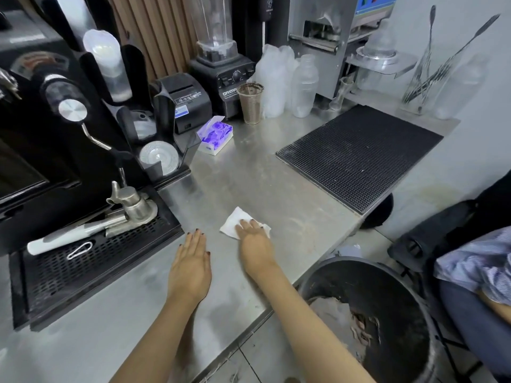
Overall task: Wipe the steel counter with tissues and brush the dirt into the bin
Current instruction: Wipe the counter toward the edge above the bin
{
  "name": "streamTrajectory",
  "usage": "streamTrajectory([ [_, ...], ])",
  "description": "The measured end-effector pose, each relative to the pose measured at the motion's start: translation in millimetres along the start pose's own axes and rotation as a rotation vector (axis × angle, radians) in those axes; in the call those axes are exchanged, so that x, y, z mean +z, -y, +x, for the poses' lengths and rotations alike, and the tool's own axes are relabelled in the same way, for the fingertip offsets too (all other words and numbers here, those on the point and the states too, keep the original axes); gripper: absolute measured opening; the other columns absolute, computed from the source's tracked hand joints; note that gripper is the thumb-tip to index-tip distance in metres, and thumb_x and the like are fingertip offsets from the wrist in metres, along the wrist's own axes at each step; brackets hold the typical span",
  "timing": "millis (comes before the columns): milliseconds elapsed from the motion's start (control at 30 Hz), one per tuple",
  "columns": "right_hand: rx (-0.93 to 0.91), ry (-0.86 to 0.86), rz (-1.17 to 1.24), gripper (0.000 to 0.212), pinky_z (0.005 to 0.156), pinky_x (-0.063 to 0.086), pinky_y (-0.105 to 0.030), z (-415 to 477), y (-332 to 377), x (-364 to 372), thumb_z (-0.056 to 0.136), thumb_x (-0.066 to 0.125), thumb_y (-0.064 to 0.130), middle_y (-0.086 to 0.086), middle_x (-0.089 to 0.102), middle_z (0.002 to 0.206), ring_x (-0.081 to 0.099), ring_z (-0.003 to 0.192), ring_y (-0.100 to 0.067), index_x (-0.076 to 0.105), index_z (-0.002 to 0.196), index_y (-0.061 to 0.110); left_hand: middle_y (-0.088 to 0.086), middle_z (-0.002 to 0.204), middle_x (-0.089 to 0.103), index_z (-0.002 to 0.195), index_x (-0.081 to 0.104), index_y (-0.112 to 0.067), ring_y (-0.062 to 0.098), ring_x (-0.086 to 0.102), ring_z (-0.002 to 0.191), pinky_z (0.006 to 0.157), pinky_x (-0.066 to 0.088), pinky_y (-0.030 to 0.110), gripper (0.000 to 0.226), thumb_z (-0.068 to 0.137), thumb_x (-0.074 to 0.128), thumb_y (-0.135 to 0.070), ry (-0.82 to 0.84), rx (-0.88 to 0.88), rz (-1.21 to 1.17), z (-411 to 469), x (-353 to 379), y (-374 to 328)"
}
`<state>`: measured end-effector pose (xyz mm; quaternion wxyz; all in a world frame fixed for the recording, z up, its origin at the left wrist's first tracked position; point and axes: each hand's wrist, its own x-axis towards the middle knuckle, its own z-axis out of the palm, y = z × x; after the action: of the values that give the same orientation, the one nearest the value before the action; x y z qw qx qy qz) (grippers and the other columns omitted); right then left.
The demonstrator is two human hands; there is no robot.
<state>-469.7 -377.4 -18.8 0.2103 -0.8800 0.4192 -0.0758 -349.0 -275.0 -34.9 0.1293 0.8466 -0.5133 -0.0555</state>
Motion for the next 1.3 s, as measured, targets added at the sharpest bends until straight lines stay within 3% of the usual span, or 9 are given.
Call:
streamTrajectory([
  [300, 0.316, -0.211, -0.056, 0.062, 0.119, 0.010, -0.033, -38.1, -50.7, -42.8, 0.086, 0.032, -0.010, -0.009, 0.012, 0.156, 0.005, 0.145, -0.025, 0.020, 0.145, 0.005, 0.001, 0.156, 0.008, 0.147, 0.013, -0.010, 0.015, 0.002, 0.144, 0.117, 0.001, 0.028, 0.050, 0.099, 0.022, -0.022, -0.007, 0.009, 0.018, 1.1, 2.6, 2.0],
  [400, 0.138, -0.189, 0.011, 0.063, 0.118, 0.005, -0.032, -30.7, -21.8, -22.1, 0.087, 0.030, -0.014, -0.008, 0.012, 0.156, 0.002, 0.145, -0.026, 0.023, 0.145, 0.009, 0.001, 0.156, 0.009, 0.147, 0.014, -0.010, 0.015, 0.003, 0.144, 0.117, 0.002, 0.028, 0.049, 0.099, 0.022, -0.021, -0.006, 0.007, 0.018, 1.3, 2.9, 2.1],
  [567, -0.026, -0.104, 0.028, 0.048, 0.102, 0.041, -0.042, -41.3, 1.2, 7.4, 0.069, 0.062, -0.005, -0.013, 0.061, 0.125, 0.053, 0.121, -0.034, 0.063, 0.115, 0.007, 0.002, 0.156, 0.011, 0.147, 0.016, -0.010, 0.015, 0.005, 0.144, 0.117, 0.003, 0.029, 0.049, 0.099, 0.023, -0.020, -0.010, 0.007, 0.017, 1.6, 2.0, 1.2],
  [700, 0.026, -0.142, 0.008, 0.056, 0.117, 0.010, -0.033, -49.7, -28.7, -15.4, 0.087, 0.041, -0.008, -0.008, 0.031, 0.150, 0.022, 0.142, -0.026, 0.036, 0.140, 0.008, 0.002, 0.156, 0.009, 0.147, 0.014, -0.010, 0.015, 0.003, 0.144, 0.118, 0.002, 0.029, 0.049, 0.099, 0.022, -0.020, -0.003, 0.009, 0.019, 1.2, 2.0, 0.2],
  [833, 0.138, -0.099, -0.010, 0.064, 0.115, 0.008, -0.024, -65.8, -46.3, -42.1, 0.086, 0.034, -0.012, -0.002, 0.019, 0.155, 0.008, 0.145, -0.019, 0.028, 0.144, 0.013, 0.002, 0.156, 0.008, 0.147, 0.014, -0.010, 0.015, 0.002, 0.144, 0.118, 0.002, 0.029, 0.049, 0.100, 0.020, -0.021, -0.004, 0.017, 0.017, 0.4, 1.1, 1.0],
  [933, 0.001, 0.010, 0.006, 0.065, 0.115, 0.004, -0.024, -88.6, -15.6, -42.7, 0.085, 0.035, -0.012, -0.003, 0.011, 0.157, 0.002, 0.145, -0.021, 0.026, 0.144, 0.013, 0.002, 0.156, 0.007, 0.147, 0.013, -0.010, 0.015, 0.001, 0.144, 0.118, 0.002, 0.030, 0.049, 0.100, 0.020, -0.021, 0.002, 0.015, 0.006, 0.3, 0.9, 0.9],
  [1000, -0.170, 0.094, 0.048, 0.062, 0.116, 0.008, -0.028, -109.7, 10.7, -20.1, 0.084, 0.041, -0.011, -0.006, 0.018, 0.155, 0.009, 0.144, -0.024, 0.032, 0.142, 0.010, 0.002, 0.156, 0.007, 0.147, 0.013, -0.010, 0.015, 0.001, 0.144, 0.118, 0.001, 0.030, 0.049, 0.099, 0.020, -0.020, 0.002, 0.017, 0.006, 1.1, 0.8, 0.3],
  [1133, -0.269, 0.036, -0.003, 0.045, 0.099, 0.043, -0.026, -135.6, 31.0, 30.6, 0.066, 0.067, 0.008, 0.007, 0.065, 0.121, 0.059, 0.116, -0.018, 0.068, 0.107, 0.025, 0.003, 0.156, 0.006, 0.147, 0.013, -0.009, 0.015, 0.000, 0.144, 0.117, 0.000, 0.030, 0.048, 0.100, 0.021, -0.018, -0.003, 0.026, 0.006, 0.0, 0.3, 0.7],
  [1300, -0.057, 0.076, -0.078, 0.065, 0.117, 0.007, -0.032, -101.9, -5.3, 7.0, 0.085, 0.047, -0.006, -0.003, 0.017, 0.156, 0.012, 0.144, -0.023, 0.028, 0.144, 0.015, 0.003, 0.156, 0.006, 0.147, 0.012, -0.009, 0.016, 0.000, 0.144, 0.116, -0.001, 0.029, 0.049, 0.100, 0.019, -0.019, 0.020, 0.034, 0.004, -1.1, -1.2, 2.9],
])
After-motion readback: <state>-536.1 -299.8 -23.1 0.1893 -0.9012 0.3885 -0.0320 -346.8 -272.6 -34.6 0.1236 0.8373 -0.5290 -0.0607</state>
